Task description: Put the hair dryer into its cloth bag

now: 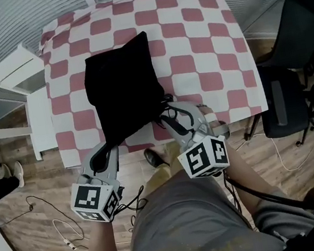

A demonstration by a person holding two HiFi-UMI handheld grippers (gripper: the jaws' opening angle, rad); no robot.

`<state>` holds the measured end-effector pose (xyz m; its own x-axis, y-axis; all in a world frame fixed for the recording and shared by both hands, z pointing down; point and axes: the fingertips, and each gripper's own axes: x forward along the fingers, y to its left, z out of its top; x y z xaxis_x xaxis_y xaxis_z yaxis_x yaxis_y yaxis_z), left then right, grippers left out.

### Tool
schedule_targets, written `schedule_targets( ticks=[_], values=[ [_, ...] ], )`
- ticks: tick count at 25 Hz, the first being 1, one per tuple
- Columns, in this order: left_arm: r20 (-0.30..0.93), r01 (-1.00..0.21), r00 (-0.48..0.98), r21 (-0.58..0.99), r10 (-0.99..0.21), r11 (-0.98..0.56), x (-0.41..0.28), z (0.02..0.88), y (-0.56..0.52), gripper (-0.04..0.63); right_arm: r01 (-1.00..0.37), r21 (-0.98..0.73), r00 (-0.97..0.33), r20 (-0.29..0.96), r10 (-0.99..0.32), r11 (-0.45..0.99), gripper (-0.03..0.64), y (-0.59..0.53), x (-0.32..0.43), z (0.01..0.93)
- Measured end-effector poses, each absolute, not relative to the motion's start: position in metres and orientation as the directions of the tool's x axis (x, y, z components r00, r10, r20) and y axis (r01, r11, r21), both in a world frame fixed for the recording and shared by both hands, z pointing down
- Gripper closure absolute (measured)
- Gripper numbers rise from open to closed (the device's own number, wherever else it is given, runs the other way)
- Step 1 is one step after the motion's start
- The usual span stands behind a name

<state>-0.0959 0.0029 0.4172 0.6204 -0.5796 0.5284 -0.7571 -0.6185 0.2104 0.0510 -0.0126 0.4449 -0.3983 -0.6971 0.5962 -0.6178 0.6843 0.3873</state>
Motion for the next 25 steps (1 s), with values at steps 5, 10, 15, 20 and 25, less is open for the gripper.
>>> schedule_targets(
  ticks=[5, 10, 15, 20, 25],
  values=[
    [0.531, -0.764, 0.614, 0.218, -0.583, -0.607, -0.095, 0.416, 0.001, 0.583, -0.642, 0.376, -0.391, 0.59, -0.707, 0.668, 0.473, -0.03, 0.044, 0.456],
    [0.535, -0.767, 0.611, 0.219, -0.583, -0.603, -0.095, 0.417, -0.001, 0.583, -0.641, 0.393, -0.353, 0.612, -0.707, 0.66, 0.565, -0.039, 0.053, 0.472],
    [0.547, -0.746, 0.625, 0.211, -0.557, -0.631, -0.085, 0.423, -0.001, 0.583, -0.638, 0.412, -0.339, 0.609, -0.717, 0.651, 0.575, -0.041, 0.069, 0.473],
    [0.529, -0.718, 0.656, 0.214, -0.539, -0.663, -0.07, 0.421, -0.004, 0.581, -0.608, 0.466, -0.313, 0.603, -0.733, 0.643, 0.577, -0.048, 0.087, 0.45],
    [0.484, -0.702, 0.686, 0.242, -0.543, -0.67, -0.061, 0.404, -0.01, 0.581, -0.576, 0.507, -0.311, 0.59, -0.745, 0.641, 0.577, -0.057, 0.093, 0.419]
  ],
)
